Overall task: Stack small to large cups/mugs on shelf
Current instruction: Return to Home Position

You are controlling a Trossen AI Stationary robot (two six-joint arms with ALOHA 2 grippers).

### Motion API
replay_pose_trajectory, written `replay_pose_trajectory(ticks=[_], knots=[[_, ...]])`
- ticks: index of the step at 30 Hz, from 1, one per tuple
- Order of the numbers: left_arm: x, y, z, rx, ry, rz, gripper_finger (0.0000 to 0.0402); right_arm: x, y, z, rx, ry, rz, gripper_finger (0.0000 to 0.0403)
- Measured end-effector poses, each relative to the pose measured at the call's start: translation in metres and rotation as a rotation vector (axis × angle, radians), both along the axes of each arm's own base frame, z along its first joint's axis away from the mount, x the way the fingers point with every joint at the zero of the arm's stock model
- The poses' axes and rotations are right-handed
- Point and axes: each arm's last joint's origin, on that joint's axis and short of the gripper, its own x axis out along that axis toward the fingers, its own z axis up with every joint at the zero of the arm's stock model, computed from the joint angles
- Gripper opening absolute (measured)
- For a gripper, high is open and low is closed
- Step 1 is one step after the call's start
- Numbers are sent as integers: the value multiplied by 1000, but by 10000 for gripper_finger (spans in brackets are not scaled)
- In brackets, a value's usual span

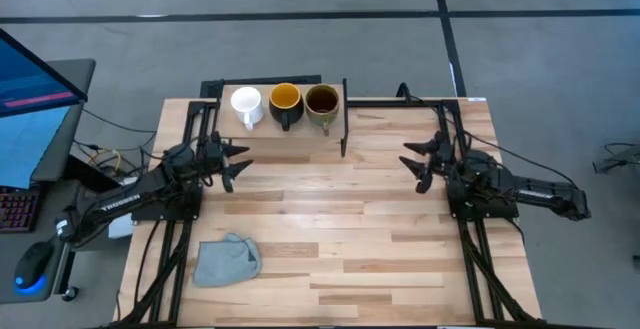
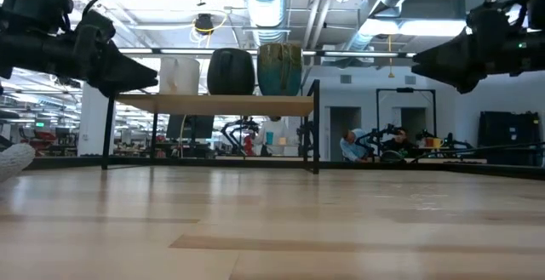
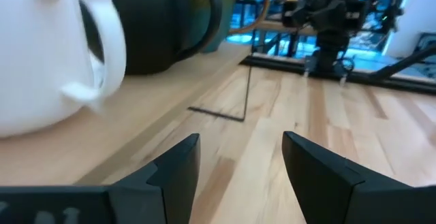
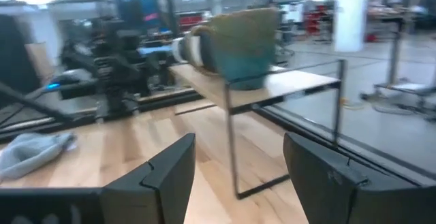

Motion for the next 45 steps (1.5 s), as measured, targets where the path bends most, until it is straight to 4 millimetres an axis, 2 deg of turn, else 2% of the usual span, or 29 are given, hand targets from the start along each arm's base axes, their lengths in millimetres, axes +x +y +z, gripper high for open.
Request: replay_pose_trajectory(ticks=[6, 17, 24, 45], knots=[[-2, -1, -3, -27, 21, 20, 199, 0, -3, -4, 33, 30, -100, 244], [0, -9, -1, -1, 6, -36, 199, 0, -2, -4, 13, 41, -99, 244], [-1, -15, 1, 30, -18, -27, 199, 0, 1, 6, -58, -39, -83, 244], [0, -21, 2, 62, -19, -49, 199, 1, 3, -4, -14, 50, -63, 244]])
